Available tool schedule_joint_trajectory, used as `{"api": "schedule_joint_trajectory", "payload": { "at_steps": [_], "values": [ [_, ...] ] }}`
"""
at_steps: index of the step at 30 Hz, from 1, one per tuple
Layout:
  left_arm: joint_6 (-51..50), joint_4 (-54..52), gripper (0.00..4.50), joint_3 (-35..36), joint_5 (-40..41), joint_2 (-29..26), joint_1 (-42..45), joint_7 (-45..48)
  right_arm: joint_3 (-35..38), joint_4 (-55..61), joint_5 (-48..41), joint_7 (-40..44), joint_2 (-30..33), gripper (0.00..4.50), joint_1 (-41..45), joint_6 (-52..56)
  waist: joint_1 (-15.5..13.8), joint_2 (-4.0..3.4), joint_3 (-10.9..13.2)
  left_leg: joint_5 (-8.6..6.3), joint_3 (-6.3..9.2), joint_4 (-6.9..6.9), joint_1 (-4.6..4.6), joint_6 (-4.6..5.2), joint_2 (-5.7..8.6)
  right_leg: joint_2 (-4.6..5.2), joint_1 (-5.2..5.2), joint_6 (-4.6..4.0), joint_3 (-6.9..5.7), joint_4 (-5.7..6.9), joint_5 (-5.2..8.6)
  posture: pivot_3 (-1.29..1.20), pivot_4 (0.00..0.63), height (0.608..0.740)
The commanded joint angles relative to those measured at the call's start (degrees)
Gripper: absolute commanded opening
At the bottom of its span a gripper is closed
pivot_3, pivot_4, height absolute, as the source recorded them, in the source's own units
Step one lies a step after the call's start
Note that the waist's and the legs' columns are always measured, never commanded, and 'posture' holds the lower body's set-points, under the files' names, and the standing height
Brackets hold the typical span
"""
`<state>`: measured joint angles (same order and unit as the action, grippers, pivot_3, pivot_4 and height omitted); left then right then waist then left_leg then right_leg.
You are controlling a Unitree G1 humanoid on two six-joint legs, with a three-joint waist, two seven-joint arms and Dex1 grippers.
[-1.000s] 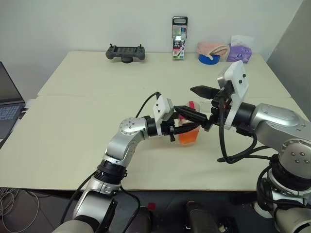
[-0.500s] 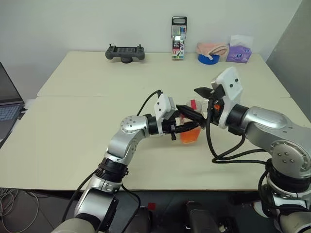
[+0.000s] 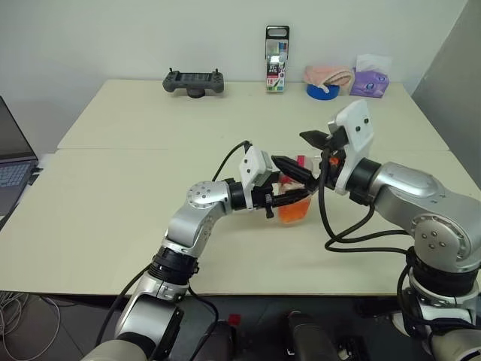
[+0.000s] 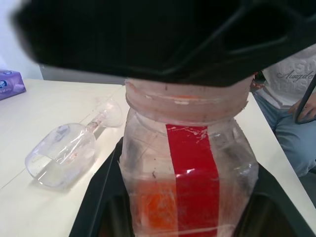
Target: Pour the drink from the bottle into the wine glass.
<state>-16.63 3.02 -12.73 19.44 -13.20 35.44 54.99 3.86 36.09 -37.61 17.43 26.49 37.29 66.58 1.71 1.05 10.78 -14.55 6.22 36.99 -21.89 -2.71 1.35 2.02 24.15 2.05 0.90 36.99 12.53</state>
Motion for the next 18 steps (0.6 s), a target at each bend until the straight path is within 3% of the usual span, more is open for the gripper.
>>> {"api": "schedule_joint_trajectory", "payload": {
  "at_steps": [1, 18],
  "values": [
    [0.38, -3.33, 1.73, 1.97, 1.91, 0.5, 1.0, -0.56, 3.23, -0.15, 0.32, 0.49, 2.75, 4.5, 0.31, -0.84, 0.03, 0.0, 0.0, 0.0, -0.01, 0.01, 0.0, 0.0, 0.0, 0.0, 0.0, 0.0, 0.01, 0.0, 0.0, 0.0, 0.15, 0.74],
    [1.53, -1.57, 1.73, 2.44, 0.72, -0.61, 1.95, -1.91, 5.93, 0.59, -3.18, 3.08, 8.57, 4.5, -4.07, -0.97, 0.01, 0.0, 0.0, 0.0, -0.01, 0.0, 0.01, 0.0, -0.01, -0.01, -0.01, 0.01, 0.01, -0.01, 0.0, 0.0, 0.15, 0.74]
  ]
}}
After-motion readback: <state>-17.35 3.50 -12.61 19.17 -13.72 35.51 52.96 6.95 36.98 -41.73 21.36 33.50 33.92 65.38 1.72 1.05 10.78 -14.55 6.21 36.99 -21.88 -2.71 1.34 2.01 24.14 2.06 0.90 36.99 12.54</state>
